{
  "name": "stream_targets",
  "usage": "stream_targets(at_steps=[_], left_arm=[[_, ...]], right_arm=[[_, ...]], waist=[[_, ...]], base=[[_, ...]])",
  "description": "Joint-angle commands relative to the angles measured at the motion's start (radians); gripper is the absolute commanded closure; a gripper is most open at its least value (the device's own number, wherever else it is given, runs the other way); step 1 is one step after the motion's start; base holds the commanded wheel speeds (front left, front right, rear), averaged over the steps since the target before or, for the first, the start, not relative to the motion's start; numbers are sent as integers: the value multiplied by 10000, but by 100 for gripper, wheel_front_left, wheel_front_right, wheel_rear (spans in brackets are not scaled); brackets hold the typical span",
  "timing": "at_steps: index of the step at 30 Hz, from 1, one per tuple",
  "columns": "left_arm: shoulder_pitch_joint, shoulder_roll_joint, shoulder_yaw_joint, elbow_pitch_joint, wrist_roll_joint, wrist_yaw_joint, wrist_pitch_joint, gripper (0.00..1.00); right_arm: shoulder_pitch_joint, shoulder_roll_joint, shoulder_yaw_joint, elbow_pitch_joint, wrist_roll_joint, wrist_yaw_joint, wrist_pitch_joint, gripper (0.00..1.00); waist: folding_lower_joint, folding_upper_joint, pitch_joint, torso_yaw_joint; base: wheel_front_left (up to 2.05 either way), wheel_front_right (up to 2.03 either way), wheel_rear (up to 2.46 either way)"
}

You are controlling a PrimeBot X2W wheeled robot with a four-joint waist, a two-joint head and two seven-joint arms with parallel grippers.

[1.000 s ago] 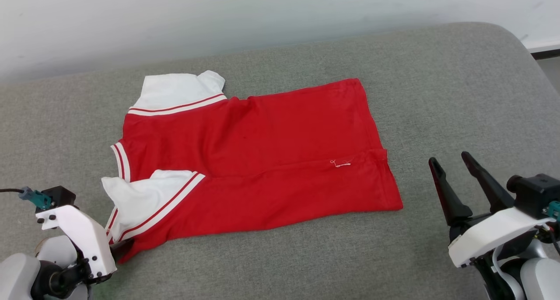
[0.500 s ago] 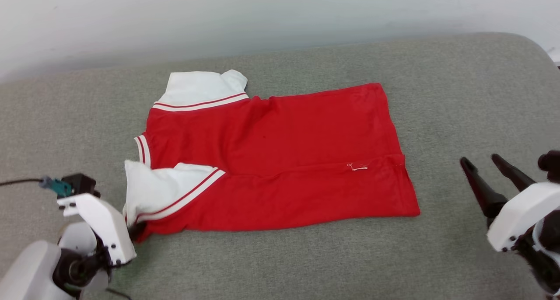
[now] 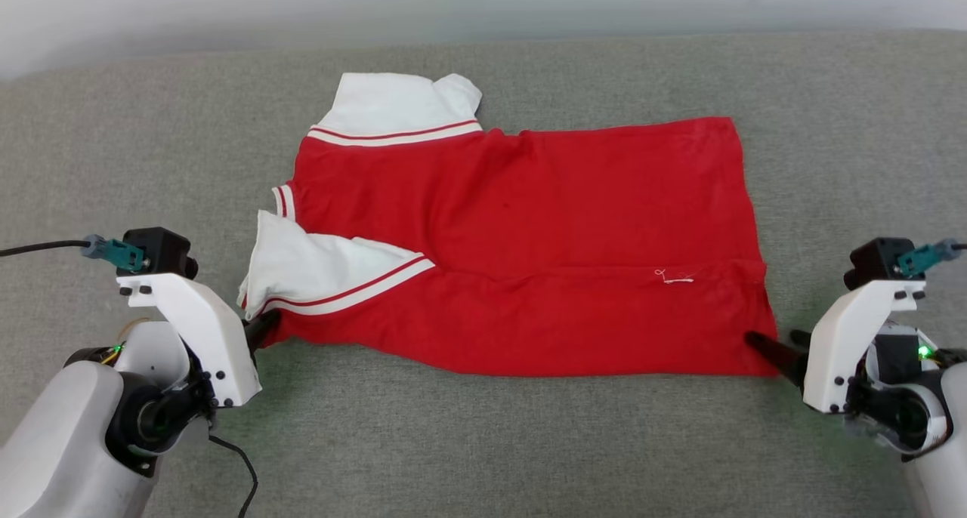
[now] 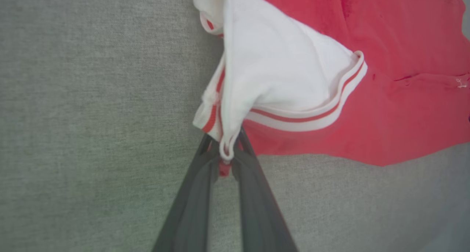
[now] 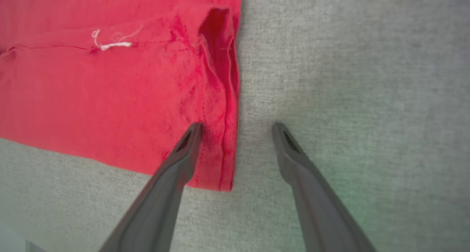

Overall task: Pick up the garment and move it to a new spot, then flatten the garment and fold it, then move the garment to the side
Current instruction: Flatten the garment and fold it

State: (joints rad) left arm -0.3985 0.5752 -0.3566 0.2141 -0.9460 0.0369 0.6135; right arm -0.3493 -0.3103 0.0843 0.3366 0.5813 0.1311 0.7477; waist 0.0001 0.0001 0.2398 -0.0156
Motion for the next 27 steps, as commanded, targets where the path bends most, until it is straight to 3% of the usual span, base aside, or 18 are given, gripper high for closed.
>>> stream_targets(at_steps=[1,4,5,6,7,19,27], left_arm=[[-89,-50,-40,-99,48,60,8,100],[-86,-82,-78,-188,77,144,38,100],[-78,-97,-84,-205,66,157,32,100],[-64,-94,-72,-217,60,178,18,100],[-37,-88,-59,-219,58,188,-2,100],[355,13,9,-89,-37,257,-172,100],[1329,207,121,-347,-231,427,-247,100]], right_arm=[[-184,118,132,320,90,-8,87,0],[-218,304,455,1046,318,-8,328,0],[-234,341,593,1192,356,-8,382,19],[-272,374,710,1300,461,-6,409,63],[-305,405,820,1392,568,-3,424,98],[-913,-220,1327,1104,722,-6,-406,100],[-283,-536,1725,407,719,-6,-561,100]], waist=[[-1,-1,184,167],[-1,-1,291,251],[-1,-1,309,266],[-1,-1,321,273],[-1,-1,325,273],[-1,-1,-380,159],[-1,-1,-1437,18]], base=[[0,0,0],[0,0,0],[0,0,0],[0,0,0],[0,0,0],[0,0,0],[0,0,0]])
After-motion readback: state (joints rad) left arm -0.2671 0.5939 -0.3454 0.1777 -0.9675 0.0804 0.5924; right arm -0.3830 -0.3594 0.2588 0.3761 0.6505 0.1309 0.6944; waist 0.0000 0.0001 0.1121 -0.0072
